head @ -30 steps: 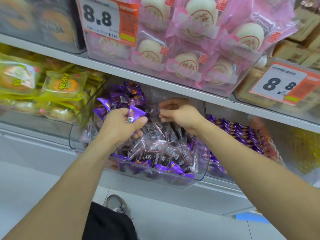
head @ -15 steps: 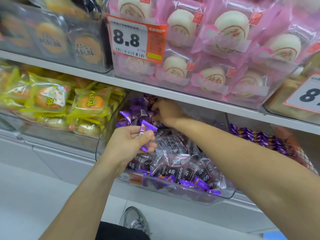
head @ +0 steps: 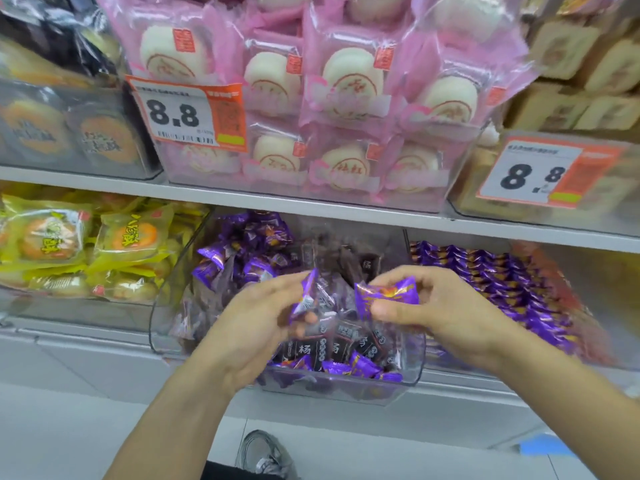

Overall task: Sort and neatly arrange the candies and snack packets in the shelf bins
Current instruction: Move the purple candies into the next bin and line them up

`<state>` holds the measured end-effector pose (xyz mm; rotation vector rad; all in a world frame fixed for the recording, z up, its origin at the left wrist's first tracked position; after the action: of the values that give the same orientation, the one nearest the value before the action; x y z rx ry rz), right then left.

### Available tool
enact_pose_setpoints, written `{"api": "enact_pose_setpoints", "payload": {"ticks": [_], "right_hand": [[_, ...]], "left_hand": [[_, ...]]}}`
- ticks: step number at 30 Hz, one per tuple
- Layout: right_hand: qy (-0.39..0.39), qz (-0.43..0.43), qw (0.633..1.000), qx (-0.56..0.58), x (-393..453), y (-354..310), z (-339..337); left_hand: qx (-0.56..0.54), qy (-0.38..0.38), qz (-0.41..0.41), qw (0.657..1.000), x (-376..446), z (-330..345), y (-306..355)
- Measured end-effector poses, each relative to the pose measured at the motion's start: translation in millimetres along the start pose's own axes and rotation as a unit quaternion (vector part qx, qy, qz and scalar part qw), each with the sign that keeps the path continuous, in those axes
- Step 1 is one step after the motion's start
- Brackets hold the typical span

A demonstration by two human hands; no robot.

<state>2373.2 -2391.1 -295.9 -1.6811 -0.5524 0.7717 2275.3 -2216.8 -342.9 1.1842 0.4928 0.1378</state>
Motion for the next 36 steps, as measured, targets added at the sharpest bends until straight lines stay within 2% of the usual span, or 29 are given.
{"api": "enact_pose_setpoints", "payload": {"ticks": [3, 6, 9, 13, 16, 20, 28, 31, 36], "right_hand": [[-0.041, 0.024, 0.998, 0.048, -30, 14, -28], [-0.066, 0.029, 0.997, 0.03, -55, 25, -57], [-0.026, 0.032, 0.997, 0.071, -70, 39, -89], [0.051, 0.038, 0.988, 0.142, -90, 66, -131], [0.097, 0.051, 0.974, 0.197, -101, 83, -149], [0.082, 0.064, 0.966, 0.236, -112, 93, -162], [0.102, 0.082, 0.957, 0.261, -119, 114, -176], [0.126, 0.084, 0.958, 0.242, -120, 119, -176], [0.192, 0.05, 0.965, 0.172, -121, 115, -176]], "left_hand": [[0.057, -0.116, 0.016, 0.991, -4, 54, -5], [0.151, -0.153, 0.063, 0.975, -9, 99, -8], [0.242, -0.163, 0.117, 0.949, -17, 138, -10], [0.223, -0.211, 0.093, 0.947, -21, 192, -26], [0.225, -0.201, 0.076, 0.95, -12, 215, -44], [0.214, -0.196, 0.033, 0.956, -4, 234, -71], [0.069, -0.126, -0.063, 0.988, 8, 246, -106], [0.033, -0.12, -0.093, 0.988, 11, 250, -112], [0.055, -0.12, -0.069, 0.989, 11, 263, -117]]}}
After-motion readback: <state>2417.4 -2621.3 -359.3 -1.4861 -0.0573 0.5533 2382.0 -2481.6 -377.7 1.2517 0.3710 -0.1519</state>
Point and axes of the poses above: each hand's wrist, its own x-axis towards the middle knuckle, its own z-axis out of the palm, y = z × x, the point moved 8 cm from there along x, towards the middle knuckle, and after that the axes turned 1 degree about x, right-handed, at the moved point
